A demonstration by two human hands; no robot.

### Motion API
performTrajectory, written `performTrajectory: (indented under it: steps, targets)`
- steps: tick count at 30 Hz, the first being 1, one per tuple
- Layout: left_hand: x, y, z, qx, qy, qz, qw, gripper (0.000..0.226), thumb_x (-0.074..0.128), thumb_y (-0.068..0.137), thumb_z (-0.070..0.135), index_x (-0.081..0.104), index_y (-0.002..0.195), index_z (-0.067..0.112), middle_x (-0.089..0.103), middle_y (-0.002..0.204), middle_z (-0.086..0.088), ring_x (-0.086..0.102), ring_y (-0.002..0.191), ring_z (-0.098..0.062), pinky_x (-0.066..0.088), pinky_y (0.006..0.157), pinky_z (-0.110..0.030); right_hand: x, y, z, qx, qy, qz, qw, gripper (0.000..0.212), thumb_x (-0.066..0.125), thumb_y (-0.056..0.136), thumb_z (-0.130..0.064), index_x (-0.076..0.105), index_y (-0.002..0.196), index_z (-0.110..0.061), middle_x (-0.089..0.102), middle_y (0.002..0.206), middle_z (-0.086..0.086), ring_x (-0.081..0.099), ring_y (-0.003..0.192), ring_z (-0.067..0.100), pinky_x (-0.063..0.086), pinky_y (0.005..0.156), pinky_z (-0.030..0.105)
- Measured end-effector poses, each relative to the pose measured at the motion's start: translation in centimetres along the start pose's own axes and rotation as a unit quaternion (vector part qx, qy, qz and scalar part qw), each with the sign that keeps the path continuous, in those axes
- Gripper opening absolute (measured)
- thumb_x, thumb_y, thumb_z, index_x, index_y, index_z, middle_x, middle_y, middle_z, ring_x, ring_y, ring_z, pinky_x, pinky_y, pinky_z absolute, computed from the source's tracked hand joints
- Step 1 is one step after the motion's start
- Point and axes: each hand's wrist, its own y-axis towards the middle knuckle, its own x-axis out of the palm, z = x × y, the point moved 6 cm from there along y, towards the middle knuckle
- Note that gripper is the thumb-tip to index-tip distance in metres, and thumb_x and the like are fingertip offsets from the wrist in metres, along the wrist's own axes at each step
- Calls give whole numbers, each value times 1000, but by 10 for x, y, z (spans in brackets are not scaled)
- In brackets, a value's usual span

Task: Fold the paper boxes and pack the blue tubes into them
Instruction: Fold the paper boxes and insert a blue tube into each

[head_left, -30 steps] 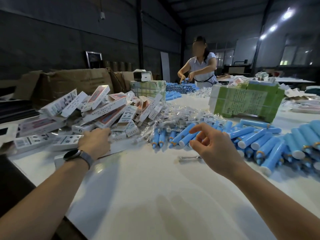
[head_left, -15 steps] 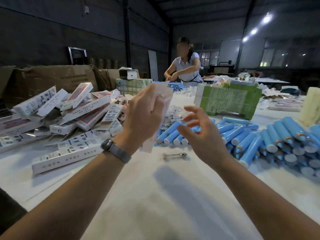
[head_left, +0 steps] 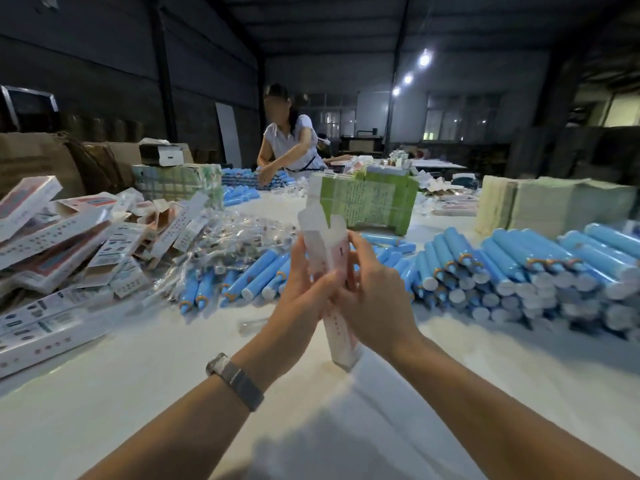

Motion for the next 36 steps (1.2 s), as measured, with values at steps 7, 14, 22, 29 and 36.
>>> performTrajectory:
  steps: [7, 14, 22, 29, 36]
  targets:
    - [-4, -2, -5, 45, 32, 62, 997, 48, 71, 90, 22, 42, 127, 31, 72, 107, 6, 71, 100, -13, 57, 76, -26, 6, 8, 2, 4, 42, -173, 984, 73, 65, 85, -25, 29, 148, -27, 68, 121, 1, 63, 110, 28, 49, 94, 47]
    - [-20, -8, 9, 111, 174, 79, 975, 17, 49, 94, 19, 43, 109, 25, 60, 84, 21, 61, 80, 2, 53, 69, -17, -27, 19, 53, 40, -100, -275, 955, 62, 56, 83, -3, 53, 137, -33, 60, 129, -9, 58, 115, 13, 48, 98, 33]
    - [-2, -17, 5, 107, 214, -13, 971, 38, 43, 98, 25, 37, 136, 28, 61, 102, 23, 60, 95, 1, 50, 83, -17, -16, 2, 127, 237, -174, -183, 938, 35, 52, 93, -56, 63, 116, -33, 60, 117, 8, 57, 102, 24, 44, 83, 31]
    - [-8, -14, 8, 118, 297, 27, 947, 36, 40, 97, 37, 40, 132, 28, 35, 100, 11, 48, 97, -1, 46, 85, -14, -11, -1, 134, 258, -163, -134, 943, 21, 62, 86, -54, 60, 80, -33, 59, 92, 4, 57, 87, 22, 43, 69, 31]
    - [-15, -11, 4, 63, 197, -19, 978, 49, 46, 96, 33, 35, 144, 30, 63, 110, 17, 61, 106, -2, 51, 86, -20, -20, 5, 136, 340, 33, -65, 938, 24, 68, 80, -22, 52, 98, -26, 60, 91, 7, 60, 65, 22, 49, 51, 29]
